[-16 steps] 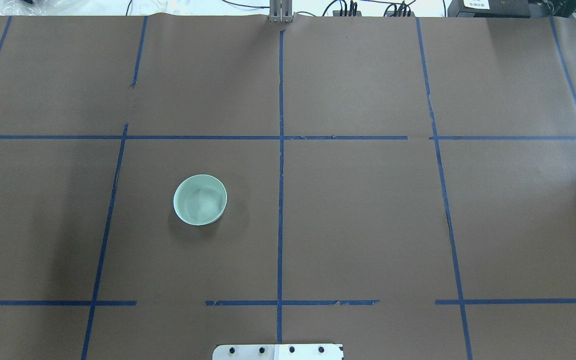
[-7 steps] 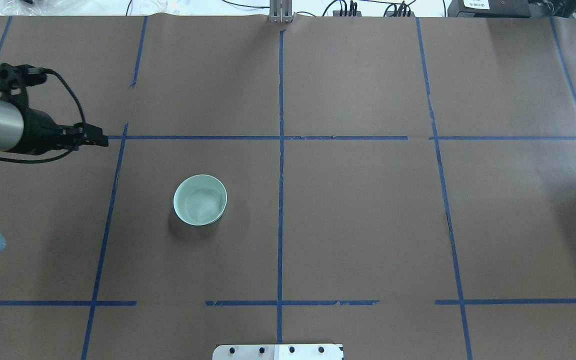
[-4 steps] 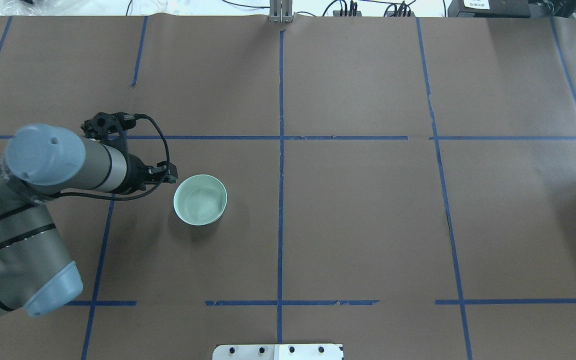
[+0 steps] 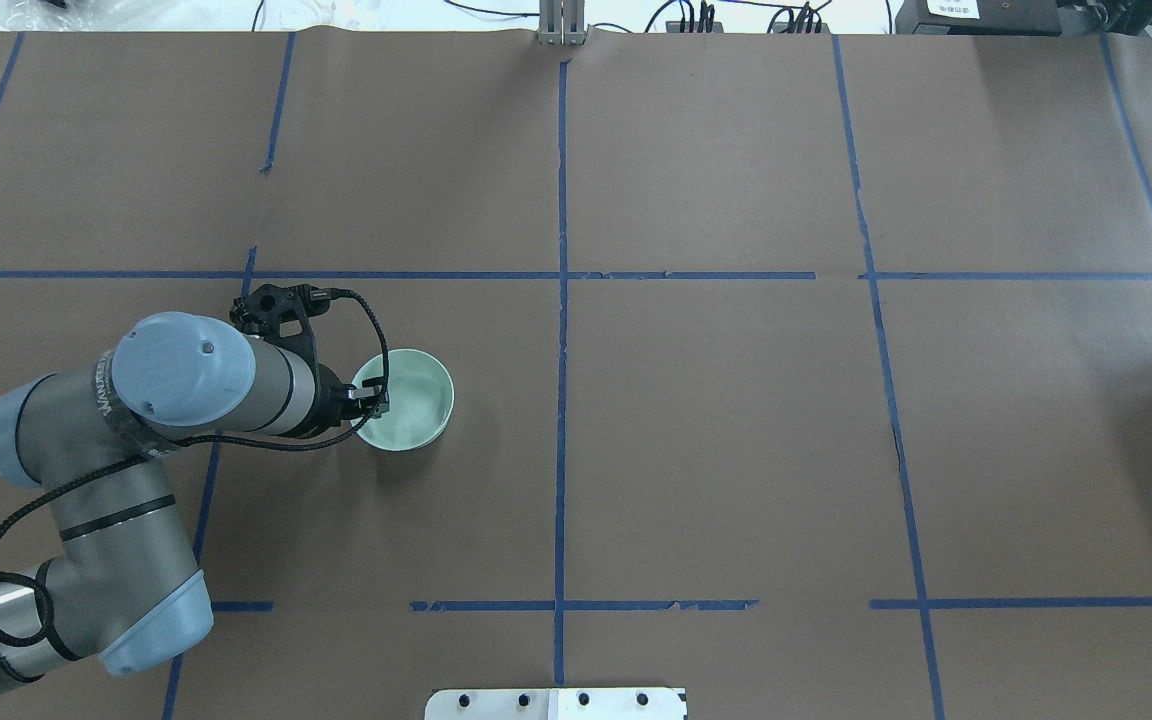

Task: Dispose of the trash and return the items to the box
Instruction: 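Grip the bowl rim with the left gripper and lift it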

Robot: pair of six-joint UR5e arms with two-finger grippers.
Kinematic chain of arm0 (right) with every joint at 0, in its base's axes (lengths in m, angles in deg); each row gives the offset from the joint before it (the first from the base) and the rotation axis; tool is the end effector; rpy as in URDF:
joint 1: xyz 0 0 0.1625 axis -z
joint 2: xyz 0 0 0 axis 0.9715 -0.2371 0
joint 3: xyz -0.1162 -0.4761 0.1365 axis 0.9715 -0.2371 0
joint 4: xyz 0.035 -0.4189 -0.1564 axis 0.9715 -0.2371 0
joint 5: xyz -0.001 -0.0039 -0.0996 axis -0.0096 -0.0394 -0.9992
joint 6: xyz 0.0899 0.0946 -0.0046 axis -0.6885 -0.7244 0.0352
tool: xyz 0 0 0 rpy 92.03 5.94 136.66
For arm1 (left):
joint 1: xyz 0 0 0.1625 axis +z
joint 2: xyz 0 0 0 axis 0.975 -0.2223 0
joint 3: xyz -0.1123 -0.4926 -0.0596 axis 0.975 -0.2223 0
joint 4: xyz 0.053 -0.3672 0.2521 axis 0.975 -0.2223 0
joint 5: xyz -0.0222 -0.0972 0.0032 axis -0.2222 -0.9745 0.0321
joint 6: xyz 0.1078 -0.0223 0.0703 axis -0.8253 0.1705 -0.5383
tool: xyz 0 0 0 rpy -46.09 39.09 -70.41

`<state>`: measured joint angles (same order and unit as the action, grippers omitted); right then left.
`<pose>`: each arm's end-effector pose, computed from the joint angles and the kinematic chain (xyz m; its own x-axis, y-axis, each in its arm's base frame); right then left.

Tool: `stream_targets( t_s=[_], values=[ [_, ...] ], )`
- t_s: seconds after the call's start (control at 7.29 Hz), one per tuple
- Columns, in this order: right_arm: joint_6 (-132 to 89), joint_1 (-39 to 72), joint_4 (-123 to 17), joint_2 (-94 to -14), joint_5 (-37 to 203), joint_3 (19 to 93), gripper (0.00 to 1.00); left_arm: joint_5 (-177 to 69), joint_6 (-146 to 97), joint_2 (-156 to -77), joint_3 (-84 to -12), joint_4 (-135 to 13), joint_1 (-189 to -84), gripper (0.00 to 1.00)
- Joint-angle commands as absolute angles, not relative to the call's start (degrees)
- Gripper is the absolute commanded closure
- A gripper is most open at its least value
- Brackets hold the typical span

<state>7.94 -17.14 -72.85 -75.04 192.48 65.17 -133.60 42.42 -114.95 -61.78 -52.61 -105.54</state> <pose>0.0765 -0.5182 0.6731 0.7367 -0.2326 0.6349 0.1053 0.9670 0.2320 0.5482 -0.4193 0.4164 0.5937 -0.1617 -0.7882 0.2536 0.9673 -0.0075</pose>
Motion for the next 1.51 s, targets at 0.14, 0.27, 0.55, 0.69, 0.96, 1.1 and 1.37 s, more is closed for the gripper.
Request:
stream_targets(
  t_s=[0.14,0.27,0.55,0.69,0.96,1.1,1.37],
  values=[
    [8.0,-17.1,-72.8,-75.3,192.6,65.6,0.00,-133.7,42.0,-114.8,-62.5,-52.3,-105.0,1.00],
    [8.1,-17.1,-72.8,-75.3,192.6,65.6,0.00,-133.9,41.0,-114.6,-63.8,-51.5,-105.8,1.00],
    [8.2,-17.1,-72.8,-75.6,192.6,65.6,0.00,-134.2,30.9,-114.9,-71.9,-40.0,-112.5,1.00],
    [8.3,-17.1,-72.8,-75.6,192.6,65.6,0.00,-136.4,25.5,-115.0,-75.4,-34.5,-117.2,1.00],
    [8.3,-17.1,-72.8,-75.7,192.6,65.6,0.00,-143.8,8.9,-114.3,-79.4,-28.4,-129.2,1.00],
    [8.3,-17.1,-72.8,-75.6,192.5,65.6,0.00,-144.2,-3.4,-113.7,-79.6,-24.7,-134.0,1.00],
    [8.2,-17.0,-72.8,-75.6,192.5,65.6,0.00,-144.5,-26.6,-107.3,-78.6,-24.2,-144.1,1.00]
  ],
)
